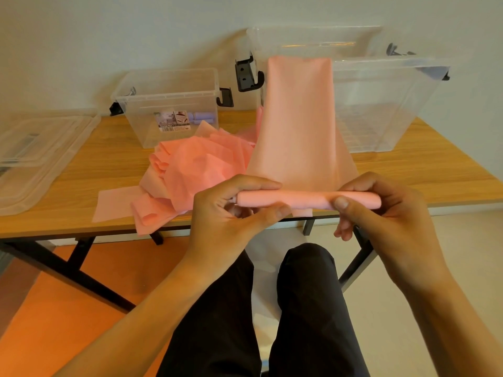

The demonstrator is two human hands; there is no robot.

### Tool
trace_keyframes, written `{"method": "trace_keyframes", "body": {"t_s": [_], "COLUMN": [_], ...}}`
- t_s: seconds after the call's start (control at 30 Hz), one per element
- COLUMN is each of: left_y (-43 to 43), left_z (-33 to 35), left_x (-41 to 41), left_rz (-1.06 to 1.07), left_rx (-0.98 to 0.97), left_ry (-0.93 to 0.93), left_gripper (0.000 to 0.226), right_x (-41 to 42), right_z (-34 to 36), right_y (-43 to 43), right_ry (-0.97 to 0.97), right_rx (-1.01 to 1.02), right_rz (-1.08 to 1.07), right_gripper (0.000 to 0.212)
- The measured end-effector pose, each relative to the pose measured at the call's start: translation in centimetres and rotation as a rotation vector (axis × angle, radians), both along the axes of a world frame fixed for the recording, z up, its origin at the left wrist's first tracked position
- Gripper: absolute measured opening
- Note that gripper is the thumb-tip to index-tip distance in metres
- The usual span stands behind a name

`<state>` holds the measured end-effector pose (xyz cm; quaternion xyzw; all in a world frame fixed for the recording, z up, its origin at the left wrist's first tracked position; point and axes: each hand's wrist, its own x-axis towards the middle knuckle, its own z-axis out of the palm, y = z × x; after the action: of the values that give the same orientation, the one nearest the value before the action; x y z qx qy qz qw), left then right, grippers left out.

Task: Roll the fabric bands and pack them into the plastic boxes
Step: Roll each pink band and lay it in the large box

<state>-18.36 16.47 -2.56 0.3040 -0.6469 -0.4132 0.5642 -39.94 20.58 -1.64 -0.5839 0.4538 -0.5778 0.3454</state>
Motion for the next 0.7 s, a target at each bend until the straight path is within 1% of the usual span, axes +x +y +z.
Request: {"method": "trace_keyframes", "body": {"t_s": [0.07, 0.17, 0.23, 0.43, 0.57, 0.7], "left_y": [-0.03, 0.03, 0.11, -0.03, -0.21, 0.05], "left_z": [-0.04, -0.24, -0.32, 0.03, 0.16, 0.07], "left_x": [0.08, 0.17, 0.27, 0.51, 0.69, 0.69], "left_rz": [0.017, 0.033, 0.026, -0.014, -0.005, 0.009], "left_rx": [-0.023, -0.026, -0.002, -0.014, -0.056, -0.014], "left_ry": [-0.020, -0.035, -0.027, -0.022, -0.072, -0.068], "left_gripper": [0.022, 0.017, 0.015, 0.024, 0.026, 0.020], "right_x": [0.01, 0.04, 0.01, -0.11, -0.16, -0.38], "right_z": [0.07, 0.22, 0.19, 0.11, 0.25, 0.12], "right_y": [0.00, 0.04, 0.05, 0.23, 0.29, 0.20], "right_ry": [0.002, -0.011, -0.015, 0.004, -0.032, 0.003], "right_rx": [-0.001, -0.030, -0.033, -0.005, -0.004, -0.008], "right_rz": [0.012, 0.054, 0.069, 0.042, 0.028, 0.050], "right_gripper": [0.024, 0.018, 0.021, 0.007, 0.015, 0.023]}}
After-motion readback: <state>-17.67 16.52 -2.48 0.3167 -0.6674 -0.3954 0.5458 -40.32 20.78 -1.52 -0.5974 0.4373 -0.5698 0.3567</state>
